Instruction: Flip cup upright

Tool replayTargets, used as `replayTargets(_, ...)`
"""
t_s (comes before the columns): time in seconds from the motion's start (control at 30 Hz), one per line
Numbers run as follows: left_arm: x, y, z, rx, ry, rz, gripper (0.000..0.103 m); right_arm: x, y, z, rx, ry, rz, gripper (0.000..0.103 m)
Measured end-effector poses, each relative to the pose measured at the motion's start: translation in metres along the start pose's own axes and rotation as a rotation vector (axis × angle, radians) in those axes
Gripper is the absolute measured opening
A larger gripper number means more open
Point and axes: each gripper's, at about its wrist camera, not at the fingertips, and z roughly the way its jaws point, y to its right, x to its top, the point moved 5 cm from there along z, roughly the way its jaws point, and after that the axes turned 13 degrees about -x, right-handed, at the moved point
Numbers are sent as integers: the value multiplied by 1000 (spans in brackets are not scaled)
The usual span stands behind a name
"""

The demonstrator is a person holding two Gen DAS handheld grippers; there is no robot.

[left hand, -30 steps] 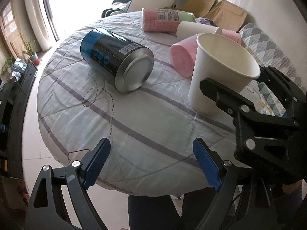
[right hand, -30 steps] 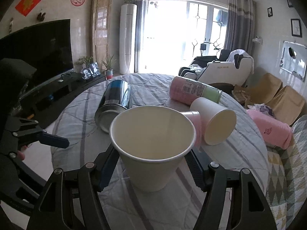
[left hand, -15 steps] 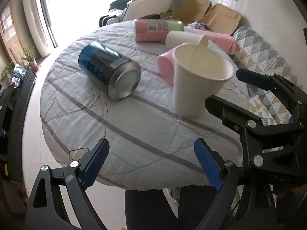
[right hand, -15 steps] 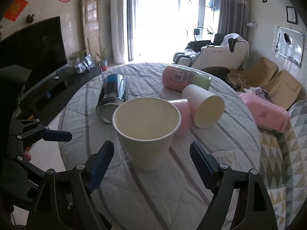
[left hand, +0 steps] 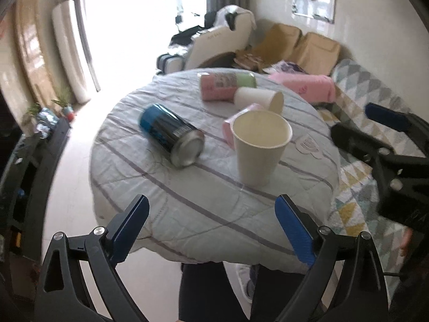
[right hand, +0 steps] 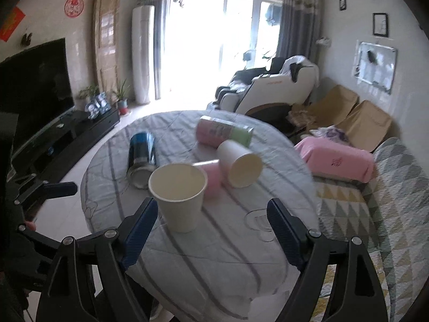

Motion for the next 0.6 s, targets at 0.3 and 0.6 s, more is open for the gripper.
replayTargets(0.3,6,4,-41,143,164,-57,103,3,18,-19,-25,47,69,85)
replayTargets(0.6,15,4,-61,188,297,-87,103,5,19,-35,-50,137,118,85)
